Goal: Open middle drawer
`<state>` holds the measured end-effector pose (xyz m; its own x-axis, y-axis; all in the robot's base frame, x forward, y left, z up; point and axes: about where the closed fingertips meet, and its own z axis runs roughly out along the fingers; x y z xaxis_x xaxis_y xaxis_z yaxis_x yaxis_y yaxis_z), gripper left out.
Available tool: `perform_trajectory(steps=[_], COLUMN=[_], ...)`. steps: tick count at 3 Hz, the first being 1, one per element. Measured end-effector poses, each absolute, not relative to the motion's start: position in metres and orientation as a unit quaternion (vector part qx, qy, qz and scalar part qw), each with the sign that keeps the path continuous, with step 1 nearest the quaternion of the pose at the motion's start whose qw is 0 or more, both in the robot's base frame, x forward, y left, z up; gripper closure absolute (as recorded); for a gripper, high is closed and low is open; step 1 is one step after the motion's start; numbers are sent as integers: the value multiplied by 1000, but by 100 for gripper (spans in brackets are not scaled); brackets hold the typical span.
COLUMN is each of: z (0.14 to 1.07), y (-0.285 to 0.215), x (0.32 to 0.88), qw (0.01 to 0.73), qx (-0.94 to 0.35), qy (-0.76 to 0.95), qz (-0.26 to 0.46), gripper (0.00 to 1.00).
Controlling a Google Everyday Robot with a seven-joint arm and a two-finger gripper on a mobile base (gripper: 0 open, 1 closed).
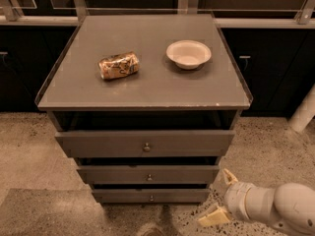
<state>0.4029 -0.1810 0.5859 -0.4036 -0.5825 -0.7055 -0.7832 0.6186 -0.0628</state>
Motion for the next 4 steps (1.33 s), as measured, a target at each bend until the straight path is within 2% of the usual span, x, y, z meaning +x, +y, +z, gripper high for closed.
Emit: perform_trajectory(steps=[2, 4], z=[522, 520], y=[-136, -147], x=[420, 415], qw=[378, 377], qx=[-411, -397], qy=[809, 818], qz=[184, 173], gripper=[0, 0])
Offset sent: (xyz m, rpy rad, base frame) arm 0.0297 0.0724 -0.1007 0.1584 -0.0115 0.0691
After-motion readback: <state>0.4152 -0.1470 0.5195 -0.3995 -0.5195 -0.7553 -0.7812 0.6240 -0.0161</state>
